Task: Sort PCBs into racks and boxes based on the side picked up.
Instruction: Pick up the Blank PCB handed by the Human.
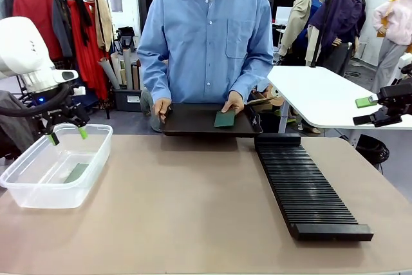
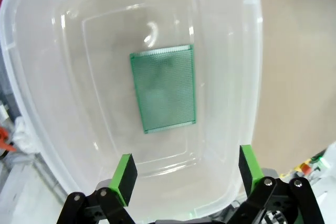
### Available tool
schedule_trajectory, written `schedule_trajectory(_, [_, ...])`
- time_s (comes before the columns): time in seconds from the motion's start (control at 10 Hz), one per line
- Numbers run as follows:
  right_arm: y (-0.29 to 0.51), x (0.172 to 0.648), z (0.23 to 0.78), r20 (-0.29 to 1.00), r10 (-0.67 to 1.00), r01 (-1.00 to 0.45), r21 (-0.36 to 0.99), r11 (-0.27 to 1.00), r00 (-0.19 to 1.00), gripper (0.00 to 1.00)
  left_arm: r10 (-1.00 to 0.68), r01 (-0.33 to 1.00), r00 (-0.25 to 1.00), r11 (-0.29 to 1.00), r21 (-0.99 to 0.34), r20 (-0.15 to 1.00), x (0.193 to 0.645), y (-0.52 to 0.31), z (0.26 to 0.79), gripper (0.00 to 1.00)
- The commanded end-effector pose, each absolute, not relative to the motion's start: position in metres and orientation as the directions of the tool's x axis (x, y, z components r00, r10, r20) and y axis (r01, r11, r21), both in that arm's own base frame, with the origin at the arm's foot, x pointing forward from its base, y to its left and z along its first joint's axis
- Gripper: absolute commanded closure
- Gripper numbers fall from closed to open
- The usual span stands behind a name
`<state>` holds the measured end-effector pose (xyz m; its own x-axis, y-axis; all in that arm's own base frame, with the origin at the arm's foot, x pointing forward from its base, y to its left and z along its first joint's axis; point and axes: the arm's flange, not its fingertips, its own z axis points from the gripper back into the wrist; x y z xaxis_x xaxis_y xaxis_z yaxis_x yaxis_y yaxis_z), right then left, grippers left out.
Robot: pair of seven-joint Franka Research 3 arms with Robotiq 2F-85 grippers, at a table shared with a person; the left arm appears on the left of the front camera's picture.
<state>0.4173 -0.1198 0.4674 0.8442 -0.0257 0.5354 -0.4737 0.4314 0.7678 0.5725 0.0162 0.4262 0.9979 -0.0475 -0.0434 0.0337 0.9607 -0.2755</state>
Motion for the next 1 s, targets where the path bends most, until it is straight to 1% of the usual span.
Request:
schedule_trajectory(0.0, [-0.119,0.417,0.469,0.533,-0.029,-0.471,0.771,0.428,0.846,0.00,-0.049,0.064,0.998,0.869,-0.490,0.044,0.566,0.038,0.448,0.00])
schedule_trajectory(0.2, [-0.119,0.417,0.469,0.533,-0.029,-0.471,0.771,0.428,0.846,0.00,0.023,0.020,0.998,0.813,-0.582,0.067,0.552,0.051,0.460,0.00])
schedule_trajectory(0.3, [-0.119,0.417,0.469,0.533,-0.029,-0.471,0.771,0.428,0.846,0.00,0.058,0.007,0.995,0.765,-0.644,0.080,0.546,0.058,0.468,0.00])
schedule_trajectory(0.4, [-0.119,0.417,0.469,0.533,-0.029,-0.471,0.771,0.428,0.846,0.00,0.108,-0.031,0.992,0.687,-0.726,0.060,0.533,0.062,0.476,0.00])
schedule_trajectory(0.5, [-0.119,0.417,0.469,0.533,-0.029,-0.471,0.771,0.428,0.846,0.00,0.139,-0.052,0.989,0.638,-0.768,0.049,0.524,0.065,0.479,0.00])
schedule_trajectory(0.6, [-0.119,0.417,0.469,0.533,-0.029,-0.471,0.771,0.428,0.846,0.00,0.145,-0.049,0.988,0.591,-0.805,0.046,0.515,0.066,0.483,0.00])
schedule_trajectory(0.7, [-0.119,0.417,0.469,0.533,-0.029,-0.471,0.771,0.428,0.846,0.00,0.157,-0.027,0.985,0.536,-0.844,0.068,0.503,0.068,0.483,0.00])
schedule_trajectory(0.8, [-0.119,0.417,0.469,0.533,-0.029,-0.471,0.771,0.428,0.846,0.00,0.177,0.002,0.978,0.511,-0.859,0.107,0.493,0.072,0.480,0.00])
schedule_trajectory(0.9, [-0.119,0.417,0.469,0.533,-0.029,-0.471,0.771,0.428,0.846,0.00,0.188,0.072,0.964,0.500,-0.863,0.189,0.480,0.075,0.479,0.00])
